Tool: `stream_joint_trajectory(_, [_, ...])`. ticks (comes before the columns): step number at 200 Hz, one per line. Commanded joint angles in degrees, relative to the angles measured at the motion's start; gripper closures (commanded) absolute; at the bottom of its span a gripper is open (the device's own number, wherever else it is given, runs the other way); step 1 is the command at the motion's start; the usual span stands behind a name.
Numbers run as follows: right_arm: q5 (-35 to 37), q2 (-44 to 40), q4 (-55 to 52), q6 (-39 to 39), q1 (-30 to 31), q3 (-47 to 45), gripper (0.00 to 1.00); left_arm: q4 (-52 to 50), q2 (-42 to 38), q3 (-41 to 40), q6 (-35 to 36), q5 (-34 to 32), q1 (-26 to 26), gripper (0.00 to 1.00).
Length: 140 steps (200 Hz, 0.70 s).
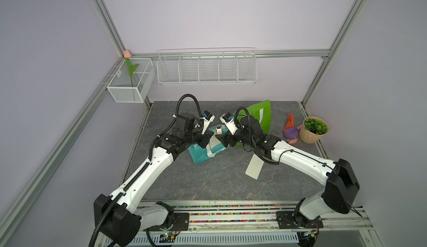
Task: Staple the receipts to the bags
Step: Pick up the stapler from the takeout bag.
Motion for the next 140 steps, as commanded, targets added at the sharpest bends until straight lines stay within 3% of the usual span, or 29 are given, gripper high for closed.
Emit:
stream_joint_trajectory(1, [3.8, 0.1, 2.7, 7.3, 0.0, 1.9, 0.01, 3.4, -0.2, 0.3, -2.4, 1.4, 0.2, 1.0])
stream_joint_trajectory(38, [2.3, 0.5, 8.6, 11.1, 0.4, -0.6, 0.13, 3.8, 0.7, 0.4, -5.0, 2.3, 0.4, 1.0])
stream_joint_trajectory(52, [3.7, 1.2, 7.9, 12.2, 0.4, -0.2, 0.25, 3.7, 1.4, 0.7, -5.3, 2.4, 0.6, 1.0])
stream_joint_trajectory(64, [2.8, 1.2, 8.4, 12.3, 0.4, -0.5, 0.3, 3.3, 2.0, 0.8, -5.4, 2.5, 0.6, 1.0])
stream_joint_trajectory(73, [2.8, 0.8, 8.9, 12.5, 0.6, -0.9, 0.29, 3.0, 2.2, 0.8, -5.4, 2.5, 0.6, 1.0])
stream_joint_trajectory(82, [3.0, 0.4, 9.8, 12.3, 0.7, -1.5, 0.17, 2.9, 2.3, 0.7, -5.3, 2.4, 0.6, 1.0])
stream_joint_trajectory(87, [2.8, 0.3, 9.9, 11.9, 0.8, -1.6, 0.16, 3.0, 2.3, 0.5, -5.3, 2.3, 0.6, 1.0])
stream_joint_trajectory(96, [2.4, 0.3, 9.7, 11.3, 0.8, -1.2, 0.26, 3.3, 2.1, 0.2, -5.3, 1.5, 0.6, 1.0])
stream_joint_trajectory(113, [2.6, 0.3, 9.7, 11.2, 0.9, -0.5, 0.55, 2.7, 2.4, 0.6, -5.1, 0.4, 0.6, 1.0])
stream_joint_trajectory(140, [3.4, 0.6, 8.5, 10.2, 1.0, 0.9, 0.56, 1.4, 2.8, 1.4, -5.1, 0.3, 0.6, 1.0])
